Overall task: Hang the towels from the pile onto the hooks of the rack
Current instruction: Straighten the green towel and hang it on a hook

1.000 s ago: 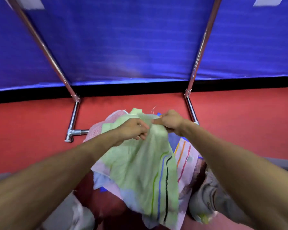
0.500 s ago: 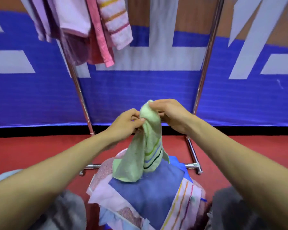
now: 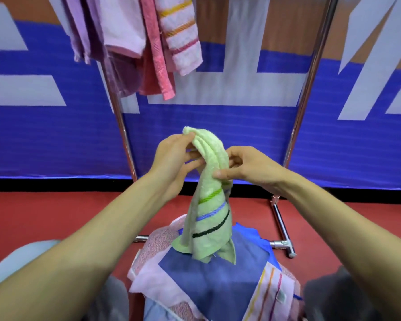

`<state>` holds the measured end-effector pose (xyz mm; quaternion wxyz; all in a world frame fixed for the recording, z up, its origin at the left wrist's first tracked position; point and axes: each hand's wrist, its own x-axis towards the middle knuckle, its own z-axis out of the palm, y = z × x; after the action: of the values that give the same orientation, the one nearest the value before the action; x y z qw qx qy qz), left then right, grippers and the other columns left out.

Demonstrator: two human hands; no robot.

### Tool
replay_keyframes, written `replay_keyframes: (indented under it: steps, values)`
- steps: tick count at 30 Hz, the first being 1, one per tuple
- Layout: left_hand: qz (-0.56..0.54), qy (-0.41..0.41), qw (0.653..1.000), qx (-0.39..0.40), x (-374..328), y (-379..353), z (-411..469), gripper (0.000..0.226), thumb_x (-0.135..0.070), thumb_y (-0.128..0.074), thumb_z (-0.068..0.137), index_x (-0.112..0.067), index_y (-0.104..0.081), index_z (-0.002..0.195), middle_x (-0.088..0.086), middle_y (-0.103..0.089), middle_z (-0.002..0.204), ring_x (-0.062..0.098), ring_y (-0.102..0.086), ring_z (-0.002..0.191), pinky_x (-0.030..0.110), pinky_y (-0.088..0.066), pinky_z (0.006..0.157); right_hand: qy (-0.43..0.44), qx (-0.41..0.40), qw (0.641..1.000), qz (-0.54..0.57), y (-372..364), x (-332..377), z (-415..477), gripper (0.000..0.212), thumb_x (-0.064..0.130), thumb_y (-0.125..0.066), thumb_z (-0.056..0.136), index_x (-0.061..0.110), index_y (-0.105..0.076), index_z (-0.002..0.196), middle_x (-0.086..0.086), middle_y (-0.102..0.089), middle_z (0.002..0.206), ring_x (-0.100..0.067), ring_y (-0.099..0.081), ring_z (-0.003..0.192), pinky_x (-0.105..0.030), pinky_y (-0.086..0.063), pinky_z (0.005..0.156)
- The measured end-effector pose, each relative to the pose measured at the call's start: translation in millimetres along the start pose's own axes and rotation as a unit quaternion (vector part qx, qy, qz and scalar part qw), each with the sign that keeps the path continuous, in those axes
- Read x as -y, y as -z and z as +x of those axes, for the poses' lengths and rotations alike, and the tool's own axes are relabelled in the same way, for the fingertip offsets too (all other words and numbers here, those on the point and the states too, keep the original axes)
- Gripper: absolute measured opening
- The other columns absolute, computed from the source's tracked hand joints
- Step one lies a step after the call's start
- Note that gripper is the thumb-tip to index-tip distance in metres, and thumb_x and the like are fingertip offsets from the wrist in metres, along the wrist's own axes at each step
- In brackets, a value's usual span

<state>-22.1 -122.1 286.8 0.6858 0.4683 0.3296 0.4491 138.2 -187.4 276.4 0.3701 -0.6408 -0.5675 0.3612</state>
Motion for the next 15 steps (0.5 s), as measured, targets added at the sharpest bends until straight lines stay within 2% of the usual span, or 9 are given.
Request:
replay_keyframes:
  steps: [2,4,6,8,11,13,15]
  values:
    - [-0.020,-0.004,1.000,-0.020,-3.1,3.3,-1.7,0.010,-0.010,-0.052,0.094,-0.004,-0.059,0.092,0.002,-0.066,0.066,0.020,-0.066,0.071,0.032,-0.054,0.068,-0.004,-0.023,0.999,-0.033,-2.0,0.6,-3.2,0.042,0.021,-0.084,0.071,0.010,-0.060,0.103,-0.001,-0.064,0.075,-0.013,-0.058,0.070,-0.039,-0.051,0.076]
    - [-0.048,-0.002,0.998,-0.044,-5.4,8.0,-2.1,0.008,-0.009,-0.052,0.093,-0.003,-0.058,0.092,0.000,-0.065,0.060,0.019,-0.066,0.069,0.032,-0.055,0.069,0.003,-0.032,0.991,-0.127,-2.7,4.3,-7.5,0.043,0.028,-0.084,0.070,0.015,-0.058,0.101,0.003,-0.060,0.068,-0.013,-0.055,0.064,-0.032,-0.046,0.067]
    - [-0.065,-0.001,0.996,-0.058,-8.4,11.2,-2.3,0.010,-0.008,-0.052,0.093,-0.005,-0.057,0.085,-0.002,-0.063,0.054,0.016,-0.066,0.063,0.032,-0.056,0.071,0.010,-0.020,0.972,-0.234,-0.9,7.0,-11.9,0.032,0.034,-0.079,0.075,0.011,-0.059,0.085,0.004,-0.054,0.065,-0.013,-0.049,0.063,-0.029,-0.040,0.062]
    - [-0.063,-0.003,0.996,-0.069,-11.4,14.0,-2.6,0.010,-0.008,-0.052,0.092,-0.005,-0.057,0.084,-0.002,-0.063,0.054,0.016,-0.066,0.064,0.032,-0.057,0.072,0.001,0.016,0.970,-0.243,1.4,7.1,-15.4,0.035,0.036,-0.071,0.084,0.004,-0.057,0.075,0.001,-0.051,0.066,-0.012,-0.046,0.064,-0.029,-0.038,0.063]
    - [-0.032,0.005,0.997,-0.072,-9.6,17.0,-2.2,0.014,-0.009,-0.051,0.093,0.000,-0.060,0.098,0.007,-0.069,0.073,0.021,-0.070,0.076,0.031,-0.058,0.071,-0.025,0.044,0.998,-0.040,1.7,11.8,-19.3,0.040,0.031,-0.056,0.096,-0.008,-0.062,0.091,-0.008,-0.059,0.078,-0.018,-0.053,0.073,-0.034,-0.045,0.069]
    - [0.010,0.029,0.997,-0.071,-3.2,15.3,-2.4,0.023,-0.011,-0.052,0.095,0.004,-0.059,0.109,0.017,-0.071,0.094,0.027,-0.071,0.089,0.033,-0.059,0.076,-0.033,0.014,0.995,0.092,2.2,20.3,-21.2,0.038,0.026,-0.050,0.099,-0.009,-0.064,0.098,-0.014,-0.064,0.085,-0.023,-0.059,0.076,-0.036,-0.050,0.069]
    - [0.048,0.053,0.996,-0.058,3.3,12.4,-4.2,0.024,-0.012,-0.052,0.095,0.005,-0.059,0.111,0.021,-0.069,0.102,0.028,-0.070,0.094,0.032,-0.059,0.077,-0.037,-0.014,0.976,0.214,3.2,27.8,-20.8,0.031,0.022,-0.048,0.100,-0.003,-0.066,0.099,-0.012,-0.068,0.086,-0.022,-0.065,0.076,-0.034,-0.055,0.069]
